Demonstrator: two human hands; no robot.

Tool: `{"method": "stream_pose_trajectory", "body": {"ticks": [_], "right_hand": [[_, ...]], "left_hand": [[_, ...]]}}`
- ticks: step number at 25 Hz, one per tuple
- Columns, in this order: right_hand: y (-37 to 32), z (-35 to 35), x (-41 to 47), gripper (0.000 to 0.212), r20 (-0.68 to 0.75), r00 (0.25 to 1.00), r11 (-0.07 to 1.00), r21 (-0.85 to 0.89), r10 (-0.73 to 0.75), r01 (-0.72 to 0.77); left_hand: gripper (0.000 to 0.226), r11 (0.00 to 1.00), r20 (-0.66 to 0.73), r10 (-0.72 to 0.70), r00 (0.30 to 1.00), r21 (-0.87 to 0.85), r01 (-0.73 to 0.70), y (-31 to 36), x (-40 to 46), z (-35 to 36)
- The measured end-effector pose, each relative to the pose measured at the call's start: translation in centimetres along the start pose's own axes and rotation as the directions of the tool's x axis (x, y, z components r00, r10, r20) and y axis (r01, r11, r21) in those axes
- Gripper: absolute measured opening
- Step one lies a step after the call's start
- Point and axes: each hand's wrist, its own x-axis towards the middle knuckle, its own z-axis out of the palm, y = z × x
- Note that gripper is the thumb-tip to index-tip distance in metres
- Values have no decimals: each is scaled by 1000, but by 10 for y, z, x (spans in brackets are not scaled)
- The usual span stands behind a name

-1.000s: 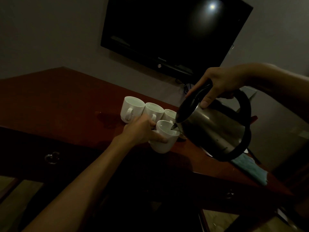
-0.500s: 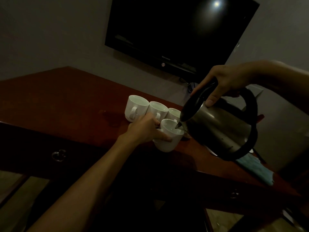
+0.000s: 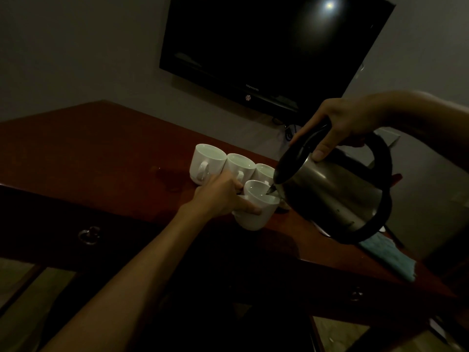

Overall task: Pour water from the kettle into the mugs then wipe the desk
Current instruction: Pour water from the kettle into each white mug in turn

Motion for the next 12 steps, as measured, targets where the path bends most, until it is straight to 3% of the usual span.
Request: {"method": "stream_pose_trajectory", "body": {"ticks": [5,12], "right_hand": [[1,0,1,67,10,1000,1000,11,-1,1],[3,0,1,56,-10,1000,1000,16,9,-9]], "left_hand": [[56,1000,5,11,1000,0,-11,0,0,0],[58,1000,23,1,1000,-5,-1,-3,2,1]]}}
